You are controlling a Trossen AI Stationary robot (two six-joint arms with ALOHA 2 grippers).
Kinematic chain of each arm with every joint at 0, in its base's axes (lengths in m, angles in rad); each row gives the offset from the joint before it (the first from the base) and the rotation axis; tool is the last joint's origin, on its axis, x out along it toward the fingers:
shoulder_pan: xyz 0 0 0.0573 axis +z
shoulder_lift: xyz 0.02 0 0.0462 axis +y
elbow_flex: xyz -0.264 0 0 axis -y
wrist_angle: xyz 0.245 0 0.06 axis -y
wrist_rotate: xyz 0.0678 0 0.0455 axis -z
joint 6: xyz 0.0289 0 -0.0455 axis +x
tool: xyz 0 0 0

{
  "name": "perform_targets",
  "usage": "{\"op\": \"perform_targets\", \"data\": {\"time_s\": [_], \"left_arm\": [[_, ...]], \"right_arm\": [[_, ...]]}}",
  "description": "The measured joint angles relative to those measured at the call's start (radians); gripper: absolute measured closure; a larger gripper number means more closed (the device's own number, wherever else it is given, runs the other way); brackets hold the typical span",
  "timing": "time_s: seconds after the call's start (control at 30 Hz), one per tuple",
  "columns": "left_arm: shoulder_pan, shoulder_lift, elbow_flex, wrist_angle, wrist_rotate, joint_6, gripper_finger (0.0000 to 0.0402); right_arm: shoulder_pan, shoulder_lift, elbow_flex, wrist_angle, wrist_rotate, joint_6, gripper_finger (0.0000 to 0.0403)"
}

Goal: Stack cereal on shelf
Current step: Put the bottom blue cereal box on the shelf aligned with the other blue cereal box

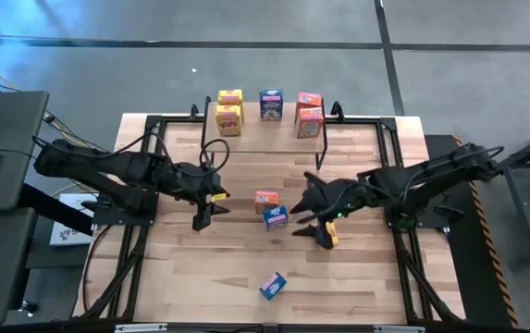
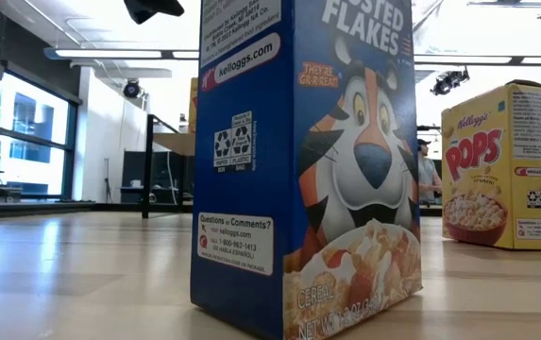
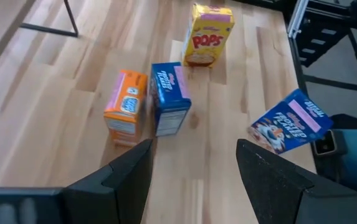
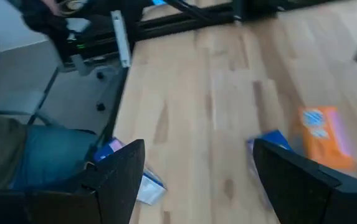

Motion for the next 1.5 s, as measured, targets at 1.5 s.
{"op": "perform_targets", "data": {"time_s": [1.5], "left_arm": [[-0.022,0.000,0.000,0.006,-0.020,-0.058,0.0181]], "right_arm": [[0.228,0.384,0.000,0.353,-0.042,-0.354,0.0111]]}}
